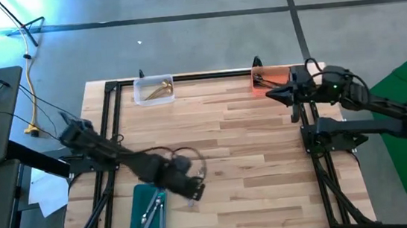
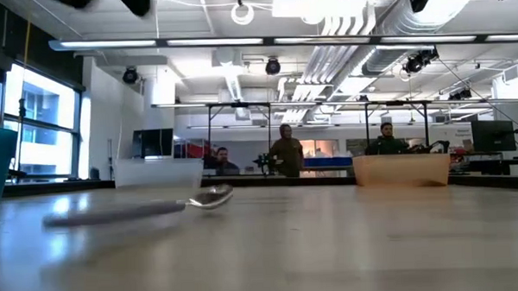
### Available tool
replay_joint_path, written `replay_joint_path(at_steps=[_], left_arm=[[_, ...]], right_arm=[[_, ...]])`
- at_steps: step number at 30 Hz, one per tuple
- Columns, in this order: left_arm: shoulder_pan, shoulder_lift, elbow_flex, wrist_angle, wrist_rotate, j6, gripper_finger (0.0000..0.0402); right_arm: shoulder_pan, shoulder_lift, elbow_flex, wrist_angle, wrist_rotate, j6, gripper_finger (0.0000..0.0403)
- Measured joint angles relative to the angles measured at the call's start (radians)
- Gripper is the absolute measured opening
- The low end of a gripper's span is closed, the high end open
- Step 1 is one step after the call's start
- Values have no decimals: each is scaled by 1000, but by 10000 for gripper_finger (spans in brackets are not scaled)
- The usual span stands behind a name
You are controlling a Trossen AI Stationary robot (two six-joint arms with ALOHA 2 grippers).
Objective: Sort silverware by color (type)
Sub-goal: Put the purple spoon into the blue bin
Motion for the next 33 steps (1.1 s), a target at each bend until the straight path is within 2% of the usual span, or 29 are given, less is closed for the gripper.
replay_joint_path(at_steps=[3, 5, 9, 13, 17, 20, 26, 33], left_arm=[[-71, -47, 0, -57, -55, -190, 2], [-99, -47, 0, -90, -88, -249, 1], [-44, -1, -2, -64, -69, -184, 26], [42, 74, -3, -21, -65, -87, 75], [110, 154, -2, 19, -5, -78, 123], [139, 209, -2, 62, 30, -94, 142], [149, 295, -2, 94, 145, -186, 141], [102, 341, -2, 96, 154, -280, 121]], right_arm=[[0, -23, 0, -6, -1, -6, 0], [0, -31, 0, -11, -2, -6, 0], [0, -33, 0, -14, -2, -6, 0], [0, -22, 0, -13, 30, -2, 0], [0, -11, 0, -13, 54, 25, 0], [0, -3, 0, -13, 68, 41, 0], [0, 1, 0, -13, 84, 52, 0], [0, 2, 0, -13, 84, 54, 0]])
